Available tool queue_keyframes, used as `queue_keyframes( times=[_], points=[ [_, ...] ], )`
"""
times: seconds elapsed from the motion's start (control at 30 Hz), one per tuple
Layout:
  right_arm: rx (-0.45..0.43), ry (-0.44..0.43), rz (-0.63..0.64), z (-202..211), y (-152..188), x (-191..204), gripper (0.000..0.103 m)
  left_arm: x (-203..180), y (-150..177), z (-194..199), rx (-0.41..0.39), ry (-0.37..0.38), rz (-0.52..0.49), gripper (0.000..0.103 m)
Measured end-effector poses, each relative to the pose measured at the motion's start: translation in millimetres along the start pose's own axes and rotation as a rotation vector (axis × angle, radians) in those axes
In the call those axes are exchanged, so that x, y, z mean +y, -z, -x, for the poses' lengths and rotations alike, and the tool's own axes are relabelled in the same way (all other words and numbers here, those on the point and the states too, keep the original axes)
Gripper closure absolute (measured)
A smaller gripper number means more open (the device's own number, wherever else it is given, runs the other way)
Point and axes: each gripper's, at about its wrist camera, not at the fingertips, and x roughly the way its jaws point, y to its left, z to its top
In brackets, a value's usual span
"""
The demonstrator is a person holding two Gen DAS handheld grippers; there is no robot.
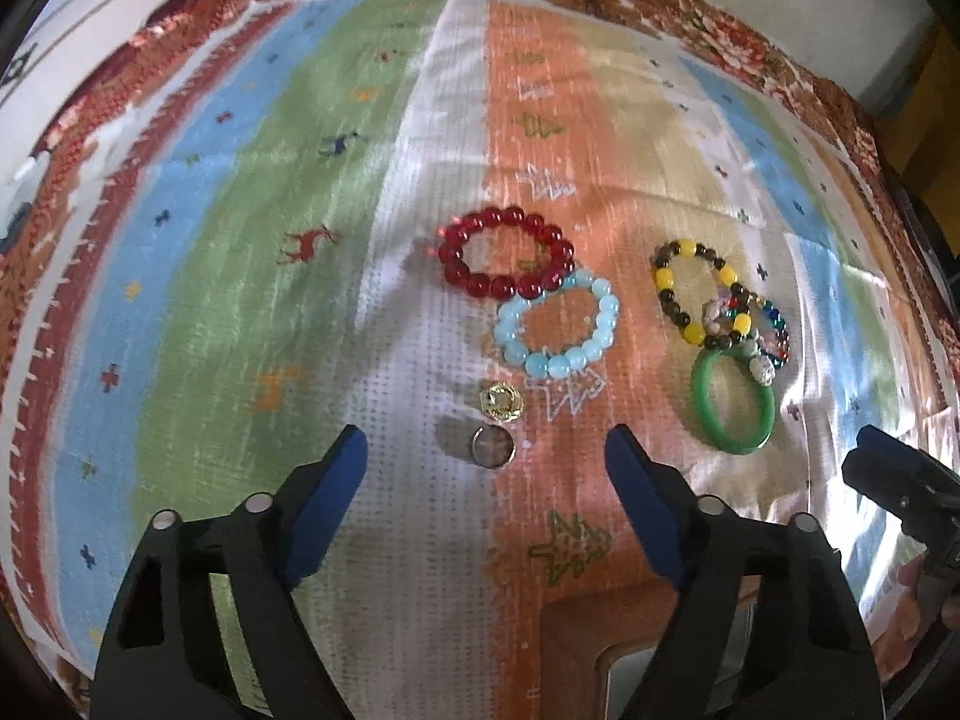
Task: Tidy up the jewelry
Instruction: 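Grasp the green jade bangle with the right gripper while the left gripper grasps the silver ring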
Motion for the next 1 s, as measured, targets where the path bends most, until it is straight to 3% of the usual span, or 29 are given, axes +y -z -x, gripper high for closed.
queue_keyframes(
  times=[0.2, 0.3, 0.4, 0.57, 0.73, 1.0],
  points=[
    [-0.005, 0.037, 0.010, -11.1, -7.5, -0.3, 0.004, -3.7, -2.0, -11.7, 0.035, -0.010, -0.031, 0.045],
    [0.007, 0.048, 0.025, -17.9, -9.5, 1.6, 0.004, -7.4, -2.1, -17.4, 0.052, -0.020, -0.055, 0.046],
    [0.030, 0.059, 0.031, -26.9, -10.1, 1.5, 0.015, -7.9, -3.3, -21.9, 0.063, -0.038, -0.063, 0.051],
    [0.047, 0.059, 0.016, -36.9, -14.0, -2.1, 0.019, -6.3, -4.1, -28.9, 0.085, -0.045, -0.067, 0.055],
    [0.079, 0.057, 0.022, -47.2, -16.5, -1.4, 0.031, -9.2, -3.3, -37.6, 0.108, -0.046, -0.080, 0.060],
    [0.118, 0.097, 0.033, -66.8, -21.5, -2.8, 0.035, -8.4, -1.4, -40.5, 0.111, -0.059, -0.097, 0.062]
  ],
)
